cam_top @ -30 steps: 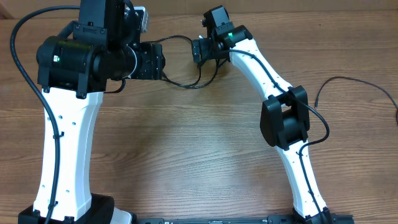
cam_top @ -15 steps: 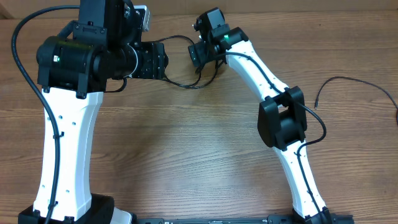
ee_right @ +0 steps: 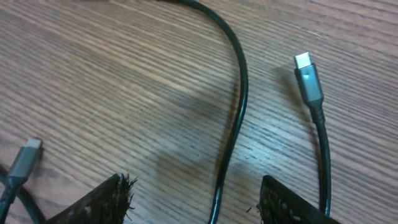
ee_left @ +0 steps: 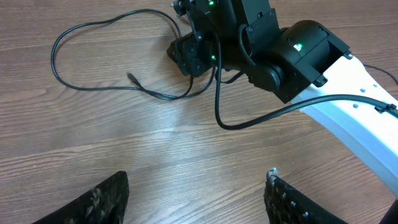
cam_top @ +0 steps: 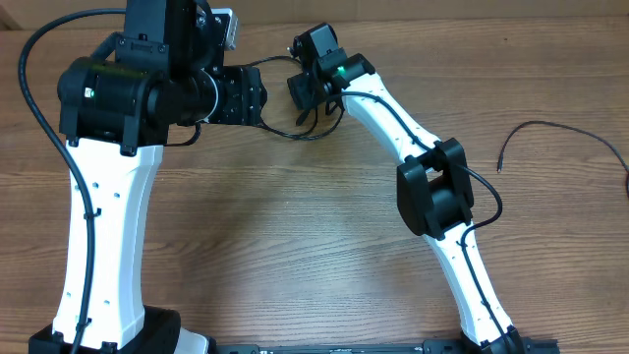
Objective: Untangle cables
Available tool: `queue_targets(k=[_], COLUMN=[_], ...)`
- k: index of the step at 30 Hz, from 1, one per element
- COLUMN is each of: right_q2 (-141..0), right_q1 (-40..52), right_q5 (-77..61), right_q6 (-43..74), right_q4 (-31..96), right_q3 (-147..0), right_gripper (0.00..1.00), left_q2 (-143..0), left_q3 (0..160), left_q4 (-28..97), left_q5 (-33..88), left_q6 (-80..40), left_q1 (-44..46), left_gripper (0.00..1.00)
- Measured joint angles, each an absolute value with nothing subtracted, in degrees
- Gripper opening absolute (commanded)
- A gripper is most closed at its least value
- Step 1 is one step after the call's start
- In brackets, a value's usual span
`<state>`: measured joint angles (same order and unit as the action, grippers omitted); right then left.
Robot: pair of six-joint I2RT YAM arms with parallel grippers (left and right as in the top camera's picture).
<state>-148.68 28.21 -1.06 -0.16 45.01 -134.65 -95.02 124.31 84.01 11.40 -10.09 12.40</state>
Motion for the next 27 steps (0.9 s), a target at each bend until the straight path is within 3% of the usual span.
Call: queue_targets(k=[20,21,22,23,26,27], right_q2=[-150.02,-150.52,-151.20,-151.52,-152.46,-152.66], right_q1=[27.77,27.64,27.42,27.35,27.09,27.07], right_q5=[-1.08,-1.08,-1.08,-1.08,-1.10,-1.06], right_q6=[1.69,1.93,2.02,2.37,2.52,2.79], right_q4=[41.80,41.78,41.91,41.87,40.93,40.47], right_q3=[-134.67,-134.67,-134.67,-134.67,-134.67,-134.67], right_gripper=[0.65,0.59,0.35,0.20,0.11,0.04], left_q2=[-95.00,-95.00,-95.00,-95.00,-95.00,-95.00], left_q3=[124.31,124.31,124.31,124.31,124.31,124.31], left_q4=[84.23,84.23,84.23,84.23,84.23,84.20], left_q5=[13.61,13.72,13.76,13.78,13.93,13.98], left_q6=[-10.09,-10.09,-10.11,-10.09,-10.09,-10.09], left_q1=[12.40,12.40,12.40,12.40,12.40,12.40], left_gripper=[0.70,0.70,0.70,0.70,0.70,0.70])
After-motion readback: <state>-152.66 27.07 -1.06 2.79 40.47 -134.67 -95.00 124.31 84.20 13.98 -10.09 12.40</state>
